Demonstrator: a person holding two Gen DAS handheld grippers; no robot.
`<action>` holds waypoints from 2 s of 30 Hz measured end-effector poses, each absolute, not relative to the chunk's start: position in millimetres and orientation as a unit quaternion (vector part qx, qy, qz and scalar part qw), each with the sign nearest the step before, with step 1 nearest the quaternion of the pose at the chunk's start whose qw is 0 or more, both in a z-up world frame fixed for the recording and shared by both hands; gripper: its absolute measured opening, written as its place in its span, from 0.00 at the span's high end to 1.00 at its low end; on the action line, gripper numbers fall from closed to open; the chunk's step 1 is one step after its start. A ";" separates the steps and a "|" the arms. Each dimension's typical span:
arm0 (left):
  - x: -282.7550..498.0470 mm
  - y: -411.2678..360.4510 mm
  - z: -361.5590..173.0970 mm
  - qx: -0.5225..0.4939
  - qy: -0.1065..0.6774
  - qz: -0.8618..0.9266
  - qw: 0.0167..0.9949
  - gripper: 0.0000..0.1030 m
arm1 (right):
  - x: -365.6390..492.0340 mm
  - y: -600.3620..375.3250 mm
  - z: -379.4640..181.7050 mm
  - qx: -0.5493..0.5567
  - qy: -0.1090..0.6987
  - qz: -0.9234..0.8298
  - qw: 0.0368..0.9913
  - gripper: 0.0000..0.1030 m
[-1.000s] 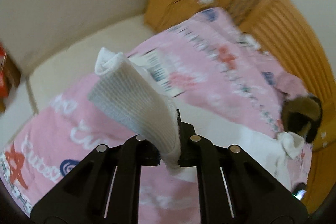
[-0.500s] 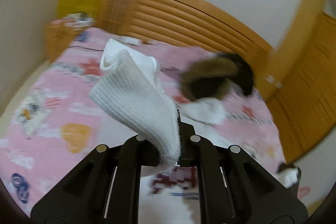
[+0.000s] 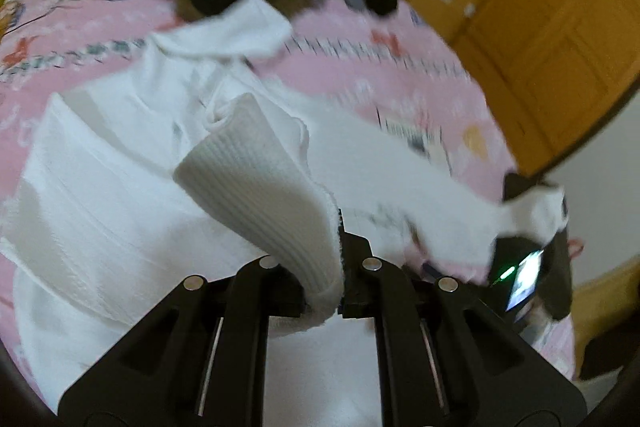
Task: Fold large clothes
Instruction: 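Carry the held sleeve across the hoodie body with the left tool and release, then grasp the other sleeve cuff with the right tool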
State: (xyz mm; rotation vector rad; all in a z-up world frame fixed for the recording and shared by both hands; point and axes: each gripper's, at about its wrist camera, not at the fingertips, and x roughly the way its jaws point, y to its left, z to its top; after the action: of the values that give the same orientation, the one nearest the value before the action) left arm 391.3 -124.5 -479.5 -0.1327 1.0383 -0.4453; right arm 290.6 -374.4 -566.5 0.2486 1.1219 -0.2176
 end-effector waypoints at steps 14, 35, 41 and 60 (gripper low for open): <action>377.7 -231.5 -513.4 -0.044 0.501 -0.250 0.827 0.91 | 236.6 -411.9 -591.0 0.179 0.526 -0.117 0.823 0.71; 316.2 -296.9 -577.3 0.197 0.509 -0.277 0.791 0.45 | 186.1 -460.5 -603.5 0.231 0.518 -0.180 0.804 0.52; 307.3 -283.8 -541.0 0.225 0.479 -0.295 0.796 0.42 | 194.0 -468.1 -587.6 0.263 0.502 -0.178 0.804 0.51; 512.6 -35.3 -616.8 0.121 0.615 -0.054 0.777 0.16 | 283.2 -406.6 -613.9 0.233 0.558 -0.128 0.786 0.41</action>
State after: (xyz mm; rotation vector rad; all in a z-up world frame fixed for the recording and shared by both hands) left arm 512.6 -35.3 -616.8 0.2626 1.3296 -0.1176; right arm 283.2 -406.6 -613.9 0.5021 1.2025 -0.2754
